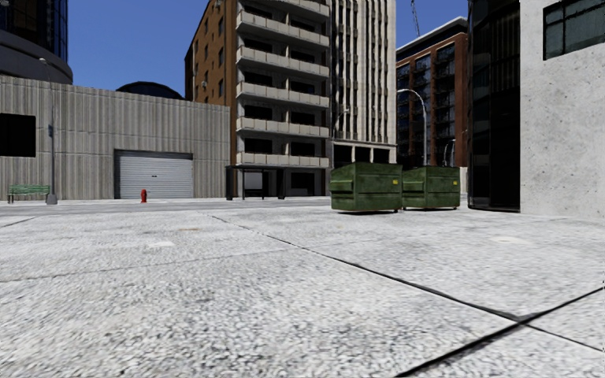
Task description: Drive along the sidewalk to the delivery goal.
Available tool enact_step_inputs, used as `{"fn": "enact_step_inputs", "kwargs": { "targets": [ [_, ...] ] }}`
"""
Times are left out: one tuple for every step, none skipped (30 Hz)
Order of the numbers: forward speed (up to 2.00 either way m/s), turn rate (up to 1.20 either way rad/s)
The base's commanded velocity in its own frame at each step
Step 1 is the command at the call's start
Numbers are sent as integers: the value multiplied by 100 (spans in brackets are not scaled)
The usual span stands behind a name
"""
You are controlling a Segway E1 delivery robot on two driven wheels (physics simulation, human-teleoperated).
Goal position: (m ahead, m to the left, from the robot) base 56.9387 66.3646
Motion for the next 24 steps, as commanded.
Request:
{"fn": "enact_step_inputs", "kwargs": {
  "targets": [
    [200,0],
    [200,0],
    [200,0],
    [200,0],
    [200,0],
    [200,0],
    [200,0],
    [200,0],
    [200,0],
    [200,0],
    [200,0],
    [200,0],
    [200,0],
    [200,0],
    [200,0],
    [200,0],
    [200,0],
    [200,0],
    [200,-2],
    [200,-2],
    [200,-6],
    [200,-8],
    [200,-8],
    [200,-8]
  ]
}}
